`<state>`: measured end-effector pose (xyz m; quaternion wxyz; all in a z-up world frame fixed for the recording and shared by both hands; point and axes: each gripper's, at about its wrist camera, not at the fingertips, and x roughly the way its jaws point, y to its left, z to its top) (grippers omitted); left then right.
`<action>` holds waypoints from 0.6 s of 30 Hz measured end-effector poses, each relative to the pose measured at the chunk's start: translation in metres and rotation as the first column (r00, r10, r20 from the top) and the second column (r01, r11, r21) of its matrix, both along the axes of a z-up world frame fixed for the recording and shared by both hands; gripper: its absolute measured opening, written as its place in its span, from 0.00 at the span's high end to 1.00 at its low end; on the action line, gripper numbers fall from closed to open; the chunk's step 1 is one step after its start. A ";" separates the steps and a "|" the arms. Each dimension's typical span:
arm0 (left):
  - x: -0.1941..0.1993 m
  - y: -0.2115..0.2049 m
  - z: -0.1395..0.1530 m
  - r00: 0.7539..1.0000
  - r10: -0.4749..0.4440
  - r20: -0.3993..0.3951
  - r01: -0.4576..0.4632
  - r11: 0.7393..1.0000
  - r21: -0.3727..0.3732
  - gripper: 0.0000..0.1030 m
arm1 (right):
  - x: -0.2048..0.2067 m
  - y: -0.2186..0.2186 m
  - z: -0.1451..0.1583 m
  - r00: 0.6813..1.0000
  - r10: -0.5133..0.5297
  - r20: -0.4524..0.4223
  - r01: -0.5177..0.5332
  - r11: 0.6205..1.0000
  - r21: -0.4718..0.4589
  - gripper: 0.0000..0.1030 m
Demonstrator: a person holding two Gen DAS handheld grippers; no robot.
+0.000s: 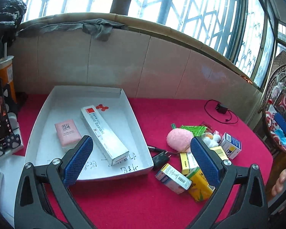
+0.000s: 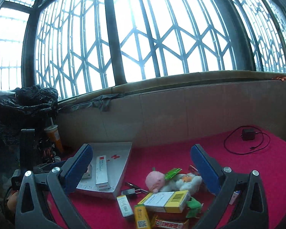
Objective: Organize objects
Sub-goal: 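Move both tools back toward the scattered items beside the tray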
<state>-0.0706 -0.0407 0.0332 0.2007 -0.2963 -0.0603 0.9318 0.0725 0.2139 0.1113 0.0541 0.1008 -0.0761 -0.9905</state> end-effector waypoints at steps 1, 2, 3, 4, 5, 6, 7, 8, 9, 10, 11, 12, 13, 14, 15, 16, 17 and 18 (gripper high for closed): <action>0.003 0.002 -0.003 1.000 0.023 0.015 -0.023 1.000 -0.012 0.00 | 0.007 0.010 -0.001 1.000 -0.031 -0.005 0.031 1.000 0.004 0.00; 0.007 0.006 -0.006 0.999 0.043 0.025 -0.043 0.999 -0.030 0.00 | 0.012 0.019 -0.003 0.998 -0.060 -0.007 0.060 0.998 0.010 0.00; 0.009 0.008 -0.011 0.998 0.055 0.030 -0.054 0.998 -0.041 0.00 | 0.017 0.028 -0.005 0.997 -0.082 -0.006 0.082 0.997 0.013 0.00; 0.016 0.009 -0.017 0.998 0.058 0.036 -0.056 0.997 -0.046 0.00 | 0.019 0.037 -0.008 0.996 -0.093 0.004 0.093 0.996 0.010 0.00; 0.019 0.013 -0.023 0.998 0.054 0.045 -0.051 0.997 -0.059 0.00 | 0.020 0.043 -0.013 0.996 -0.088 0.026 0.088 0.996 0.003 0.00; 0.019 0.016 -0.029 0.997 0.049 0.058 -0.044 0.996 -0.079 0.00 | 0.020 0.049 -0.019 0.996 -0.068 0.059 0.069 0.998 -0.007 0.00; 0.022 0.019 -0.034 0.996 0.049 0.070 -0.042 0.994 -0.099 0.00 | 0.017 0.053 -0.026 0.995 -0.036 0.098 0.037 0.999 -0.017 0.00; 0.023 0.020 -0.039 0.995 0.051 0.082 -0.042 0.993 -0.112 0.00 | 0.014 0.052 -0.035 0.990 0.005 0.139 -0.002 1.000 -0.025 0.00; 0.024 0.020 -0.044 0.994 0.050 0.093 -0.039 0.992 -0.117 0.00 | 0.011 0.050 -0.044 0.982 0.049 0.180 -0.044 0.999 -0.028 0.00; 0.025 0.020 -0.047 0.993 0.045 0.108 -0.032 0.993 -0.116 0.00 | 0.008 0.045 -0.053 0.972 0.086 0.217 -0.083 0.996 -0.022 0.03; 0.026 0.021 -0.051 0.992 0.041 0.122 -0.026 0.993 -0.117 0.00 | 0.007 0.039 -0.063 0.961 0.118 0.249 -0.120 0.993 -0.004 0.05; 0.027 0.021 -0.054 0.990 0.044 0.131 -0.027 0.992 -0.126 0.00 | 0.005 0.030 -0.072 0.950 0.143 0.279 -0.155 0.988 0.020 0.12; 0.028 0.022 -0.056 0.990 0.046 0.136 -0.027 0.990 -0.138 0.00 | 0.002 0.020 -0.078 0.937 0.169 0.305 -0.190 0.981 0.040 0.20; 0.030 0.025 -0.059 0.990 0.045 0.137 -0.024 0.988 -0.152 0.00 | 0.000 0.011 -0.087 0.923 0.199 0.331 -0.229 0.972 0.054 0.25; 0.032 0.027 -0.061 0.990 0.044 0.136 -0.021 0.986 -0.168 0.00 | -0.005 0.002 -0.094 0.906 0.225 0.359 -0.262 0.963 0.058 0.32; 0.034 0.029 -0.062 0.990 0.044 0.135 -0.019 0.983 -0.183 0.00 | -0.011 -0.006 -0.102 0.886 0.247 0.392 -0.291 0.955 0.056 0.36; 0.035 0.031 -0.064 0.990 0.044 0.134 -0.017 0.981 -0.194 0.00 | -0.017 -0.013 -0.109 0.869 0.260 0.422 -0.310 0.949 0.054 0.37; 0.036 0.031 -0.064 0.990 0.045 0.131 -0.018 0.979 -0.201 0.00 | -0.023 -0.019 -0.116 0.854 0.264 0.448 -0.322 0.945 0.058 0.38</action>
